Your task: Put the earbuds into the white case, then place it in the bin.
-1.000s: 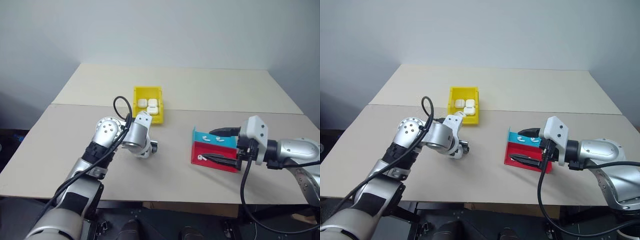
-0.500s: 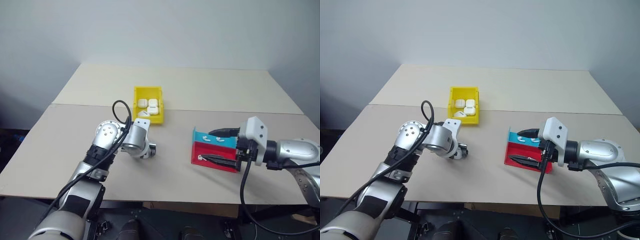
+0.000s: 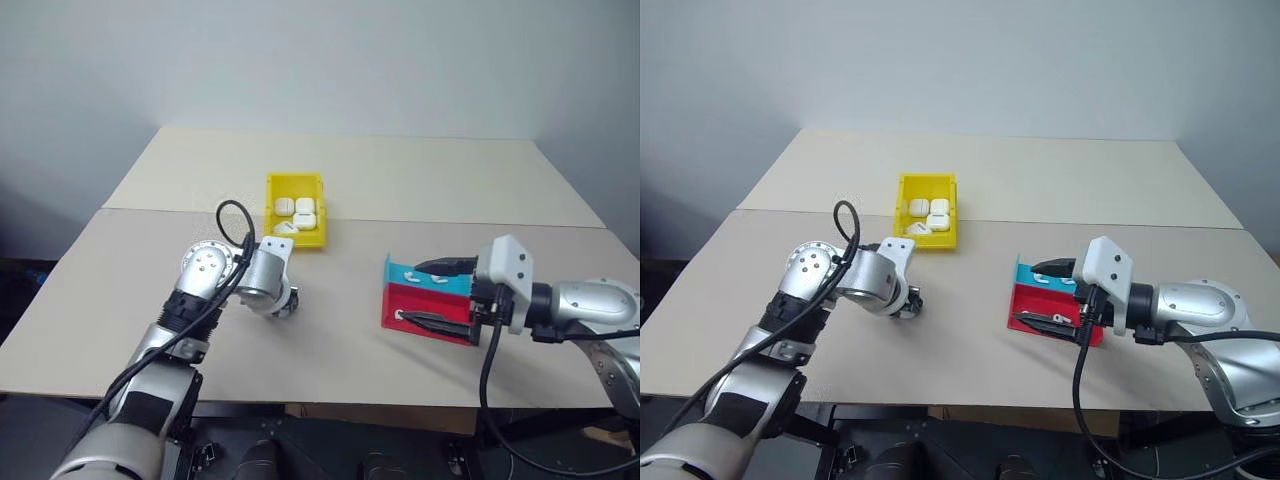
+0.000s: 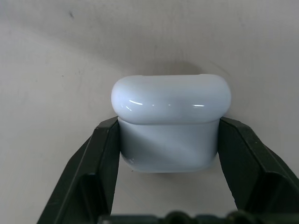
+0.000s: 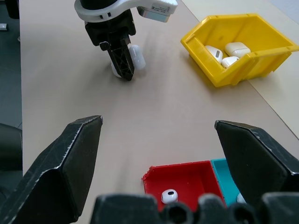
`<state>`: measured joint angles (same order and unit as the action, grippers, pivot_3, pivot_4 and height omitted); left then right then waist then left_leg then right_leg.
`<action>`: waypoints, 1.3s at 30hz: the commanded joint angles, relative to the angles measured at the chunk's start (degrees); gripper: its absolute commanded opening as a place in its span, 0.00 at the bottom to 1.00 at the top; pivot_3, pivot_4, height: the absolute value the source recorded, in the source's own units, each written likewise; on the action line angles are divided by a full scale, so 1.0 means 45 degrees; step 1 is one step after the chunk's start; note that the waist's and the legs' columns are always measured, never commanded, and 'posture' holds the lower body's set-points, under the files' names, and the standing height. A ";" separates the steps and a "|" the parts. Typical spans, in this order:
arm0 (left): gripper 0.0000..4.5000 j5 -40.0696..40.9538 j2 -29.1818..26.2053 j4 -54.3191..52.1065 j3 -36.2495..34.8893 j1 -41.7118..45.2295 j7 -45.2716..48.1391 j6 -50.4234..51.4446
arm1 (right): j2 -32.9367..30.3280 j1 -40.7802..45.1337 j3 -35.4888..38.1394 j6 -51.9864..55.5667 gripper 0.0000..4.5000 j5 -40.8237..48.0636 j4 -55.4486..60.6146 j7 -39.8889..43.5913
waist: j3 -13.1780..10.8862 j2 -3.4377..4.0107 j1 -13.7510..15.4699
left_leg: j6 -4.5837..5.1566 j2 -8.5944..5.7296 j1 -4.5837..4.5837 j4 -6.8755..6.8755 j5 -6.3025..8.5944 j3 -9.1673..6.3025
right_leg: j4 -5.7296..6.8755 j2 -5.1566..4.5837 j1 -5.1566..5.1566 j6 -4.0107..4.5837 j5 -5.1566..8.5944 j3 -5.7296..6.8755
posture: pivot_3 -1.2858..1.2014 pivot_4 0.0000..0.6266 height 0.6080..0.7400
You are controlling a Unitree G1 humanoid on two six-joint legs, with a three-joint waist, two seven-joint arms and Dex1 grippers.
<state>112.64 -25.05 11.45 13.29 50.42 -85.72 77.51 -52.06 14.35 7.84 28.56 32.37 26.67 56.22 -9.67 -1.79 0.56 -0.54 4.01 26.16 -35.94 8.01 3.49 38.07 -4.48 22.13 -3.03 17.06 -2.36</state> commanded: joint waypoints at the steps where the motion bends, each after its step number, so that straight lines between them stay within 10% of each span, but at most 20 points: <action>1: 0.62 0.0079 -0.1467 -0.2675 -0.1305 -0.0793 0.1249 -0.0669 | -0.0121 -0.0120 0.0480 0.0024 1.00 0.0177 0.0296 0.0008 | 0.0000 0.0001 -0.0022 | -0.0008 0.0001 0.0000 0.0007 -0.0005 0.0001 | -0.0001 0.0000 0.0002 0.0000 0.0000 -0.0003 | 0.52 0.24 1.00; 6: 0.62 -0.2367 -0.4446 -0.7043 -0.3097 -0.2087 0.6512 -0.0837 | -0.0102 -0.0223 0.0549 -0.0025 1.00 0.0199 0.0267 0.0006 | -0.0001 0.0000 -0.0038 | -0.0113 0.0006 0.0001 0.0023 -0.0068 0.0005 | 0.0001 0.0002 0.0009 0.0004 0.0000 0.0005 | 0.52 0.24 1.00; 11: 0.62 -0.9830 -0.3522 -1.0457 -0.5043 -0.6161 1.7032 -0.8284 | -0.0167 -0.0300 0.0758 -0.0135 1.00 0.0238 0.0143 0.0110 | 0.0034 0.0037 0.0142 | -0.0044 -0.0014 -0.0022 0.0018 -0.0017 0.0018 | -0.0035 -0.0024 -0.0044 0.0013 -0.0006 0.0042 | 0.52 0.24 1.00; 21: 0.62 -1.3161 -0.3446 -0.7829 -0.3814 -0.6047 2.9024 -1.2075 | -0.0412 -0.0591 0.1080 -0.0205 1.00 0.0171 0.0143 0.0451 | 0.0035 0.0038 0.0097 | -0.0002 0.0000 0.0002 0.0013 -0.0005 0.0018 | -0.0040 -0.0011 -0.0021 0.0020 -0.0011 0.0033 | 0.52 0.24 1.00; 39: 0.62 -1.3925 -0.0962 -0.5183 -0.2272 -0.3566 3.4992 -1.2118 | -0.2347 0.3666 -0.2747 0.3829 1.00 -0.1622 -0.1177 0.0664 | 0.0034 0.0038 -0.0091 | 0.0027 0.0024 0.0010 -0.0009 0.0003 0.0017 | -0.0010 0.0008 0.0000 0.0005 -0.0005 0.0020 | 0.52 0.24 1.00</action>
<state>50.31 -30.39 -11.88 3.28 32.79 71.60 23.90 -61.99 29.09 -3.15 44.09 26.23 21.61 59.04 -9.51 -1.62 0.14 -0.41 4.12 26.21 -35.99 8.02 3.56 38.03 -4.44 22.13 -3.01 17.04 -2.27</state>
